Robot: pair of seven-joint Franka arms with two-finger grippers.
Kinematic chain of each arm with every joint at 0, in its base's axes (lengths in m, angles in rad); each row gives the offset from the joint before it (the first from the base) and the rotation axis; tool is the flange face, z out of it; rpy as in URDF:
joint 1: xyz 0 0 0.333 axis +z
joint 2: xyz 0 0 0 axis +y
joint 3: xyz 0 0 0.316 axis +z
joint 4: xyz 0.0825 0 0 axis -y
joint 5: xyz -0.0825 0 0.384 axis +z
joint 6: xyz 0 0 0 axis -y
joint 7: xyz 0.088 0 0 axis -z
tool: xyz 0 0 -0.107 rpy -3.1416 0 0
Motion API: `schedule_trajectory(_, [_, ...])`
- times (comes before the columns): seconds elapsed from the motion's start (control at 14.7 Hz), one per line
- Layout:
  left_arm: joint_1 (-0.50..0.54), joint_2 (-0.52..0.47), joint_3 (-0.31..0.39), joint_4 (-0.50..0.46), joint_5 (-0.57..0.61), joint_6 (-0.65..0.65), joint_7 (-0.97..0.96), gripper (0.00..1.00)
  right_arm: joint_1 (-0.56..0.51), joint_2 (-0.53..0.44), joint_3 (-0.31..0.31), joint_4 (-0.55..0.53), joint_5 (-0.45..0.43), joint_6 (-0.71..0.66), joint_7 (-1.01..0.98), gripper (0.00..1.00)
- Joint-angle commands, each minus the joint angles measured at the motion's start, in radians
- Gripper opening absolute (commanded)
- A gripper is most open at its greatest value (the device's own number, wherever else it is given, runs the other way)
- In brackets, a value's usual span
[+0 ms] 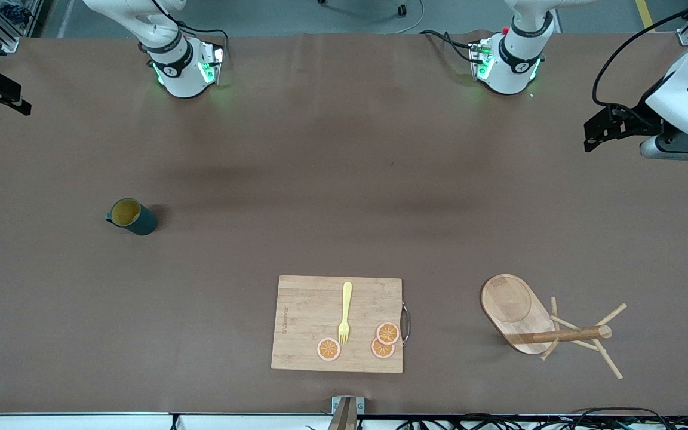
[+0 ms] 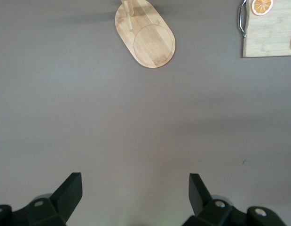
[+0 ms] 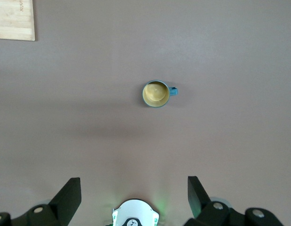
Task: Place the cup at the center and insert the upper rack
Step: 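Move the right gripper toward the teal mug, then grasp the teal mug by its body with the right gripper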
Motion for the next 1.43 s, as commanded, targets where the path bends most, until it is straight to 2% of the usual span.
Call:
schedule_trajectory(0.0, [0.006,0.000,-0.002,0.015,-0.009,-0.011,0.019,1.00,-0.018,-0.010,0.020,-0.001,-0.017,-0.008,0.026,1.00])
schedule_trajectory(0.41, [0.006,0.003,-0.004,0.033,-0.006,-0.010,0.016,1.00,-0.021,0.020,0.015,0.048,-0.011,-0.008,0.022,1.00])
schedule_trajectory(0.68, [0.004,0.017,-0.004,0.045,-0.007,-0.011,0.022,1.00,-0.024,0.184,0.017,0.050,-0.002,0.035,0.018,1.00])
schedule_trajectory(0.82, [0.004,0.015,-0.007,0.045,-0.009,-0.014,0.017,1.00,-0.019,0.246,0.018,0.041,0.003,0.116,-0.017,1.00])
schedule_trajectory(0.95, [0.004,0.015,-0.007,0.045,-0.009,-0.025,0.014,1.00,-0.021,0.273,0.018,-0.036,0.007,0.217,-0.182,1.00])
schedule_trajectory(1.16, [0.006,0.017,-0.007,0.039,-0.016,-0.028,0.014,1.00,-0.047,0.281,0.018,-0.221,0.015,0.441,-0.464,1.00])
schedule_trajectory(1.36, [0.001,0.021,-0.010,0.038,-0.019,-0.028,-0.012,1.00,-0.094,0.322,0.017,-0.317,0.072,0.570,-0.680,1.00])
